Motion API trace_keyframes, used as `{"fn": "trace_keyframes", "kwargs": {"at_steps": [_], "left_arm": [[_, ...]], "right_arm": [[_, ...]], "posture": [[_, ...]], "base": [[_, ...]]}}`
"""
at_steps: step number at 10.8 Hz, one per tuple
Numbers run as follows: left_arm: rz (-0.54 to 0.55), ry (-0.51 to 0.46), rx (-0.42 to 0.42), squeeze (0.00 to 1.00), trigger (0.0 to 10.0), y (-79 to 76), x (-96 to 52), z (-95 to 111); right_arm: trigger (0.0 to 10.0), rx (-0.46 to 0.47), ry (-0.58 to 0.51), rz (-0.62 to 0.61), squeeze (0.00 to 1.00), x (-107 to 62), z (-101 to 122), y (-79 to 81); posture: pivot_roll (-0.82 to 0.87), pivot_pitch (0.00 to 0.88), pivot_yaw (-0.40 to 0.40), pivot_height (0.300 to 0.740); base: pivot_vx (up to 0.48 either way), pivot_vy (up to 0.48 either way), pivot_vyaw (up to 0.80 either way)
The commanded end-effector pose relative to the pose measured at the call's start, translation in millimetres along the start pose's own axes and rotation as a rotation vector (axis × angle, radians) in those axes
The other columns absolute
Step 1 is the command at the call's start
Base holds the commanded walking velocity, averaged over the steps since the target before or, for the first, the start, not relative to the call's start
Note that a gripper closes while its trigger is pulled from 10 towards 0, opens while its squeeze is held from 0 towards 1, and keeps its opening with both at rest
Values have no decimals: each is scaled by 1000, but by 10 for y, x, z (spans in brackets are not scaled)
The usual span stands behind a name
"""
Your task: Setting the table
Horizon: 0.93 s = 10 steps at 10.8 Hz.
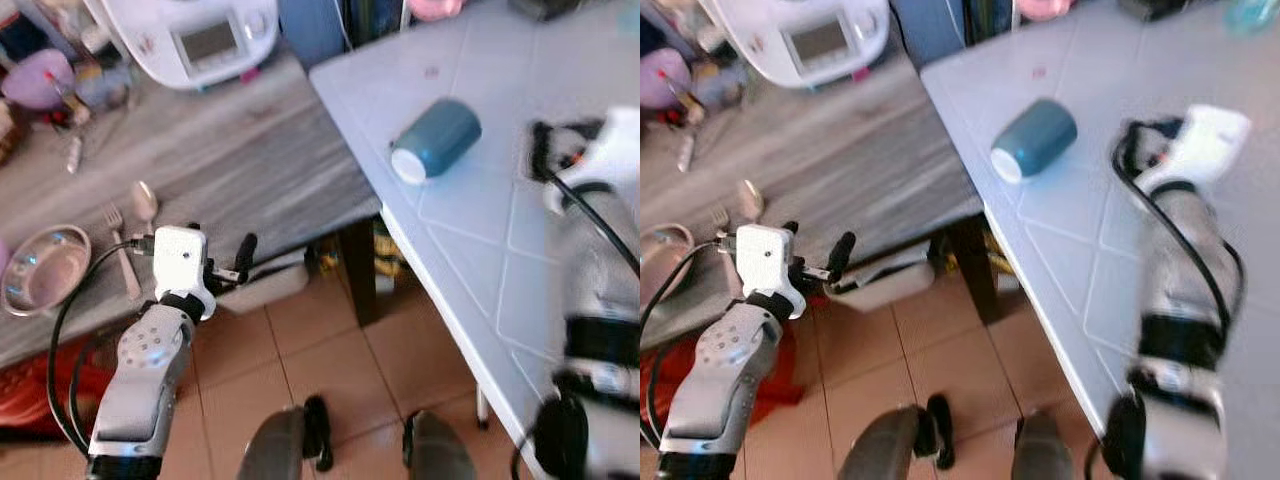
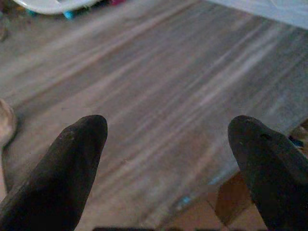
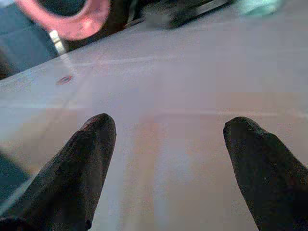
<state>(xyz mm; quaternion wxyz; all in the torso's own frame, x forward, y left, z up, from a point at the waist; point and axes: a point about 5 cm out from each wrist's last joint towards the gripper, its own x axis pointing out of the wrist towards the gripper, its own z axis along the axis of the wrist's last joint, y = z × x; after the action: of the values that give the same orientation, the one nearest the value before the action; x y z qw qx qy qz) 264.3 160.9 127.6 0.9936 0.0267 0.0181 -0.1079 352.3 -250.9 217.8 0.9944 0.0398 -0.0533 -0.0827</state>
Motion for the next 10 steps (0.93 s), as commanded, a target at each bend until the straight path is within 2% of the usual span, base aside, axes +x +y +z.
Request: {"fn": "trace_keyframes", "kwargs": {"at_steps": [1, 2, 4, 7, 10], "left_arm": [[20, 28, 12, 0, 10000, 52, -52, -24], [28, 38, 11, 0, 10000, 50, -62, -39], [42, 58, 14, 0, 10000, 61, -89, -45], [52, 61, 9, 0, 10000, 63, -79, -42], [54, 59, 2, 0, 10000, 57, -73, -39]], "right_arm": [[10000, 18, 16, 67, 0, 42, -5, 166], [10000, 33, 22, 129, 0, 69, 8, 286], [10000, 46, 42, 243, 0, 92, 22, 429], [10000, 54, 46, 307, 0, 58, 18, 528], [10000, 73, 59, 322, 0, -15, -33, 555]], "posture": [[36, 307, 205, 740], [39, 311, 200, 740], [42, 313, 191, 740], [40, 308, 184, 740], [37, 305, 183, 740]], "base": [[0, 0, 0], [0, 0, 0], [0, 0, 0], [0, 0, 0], [0, 0, 0]]}}
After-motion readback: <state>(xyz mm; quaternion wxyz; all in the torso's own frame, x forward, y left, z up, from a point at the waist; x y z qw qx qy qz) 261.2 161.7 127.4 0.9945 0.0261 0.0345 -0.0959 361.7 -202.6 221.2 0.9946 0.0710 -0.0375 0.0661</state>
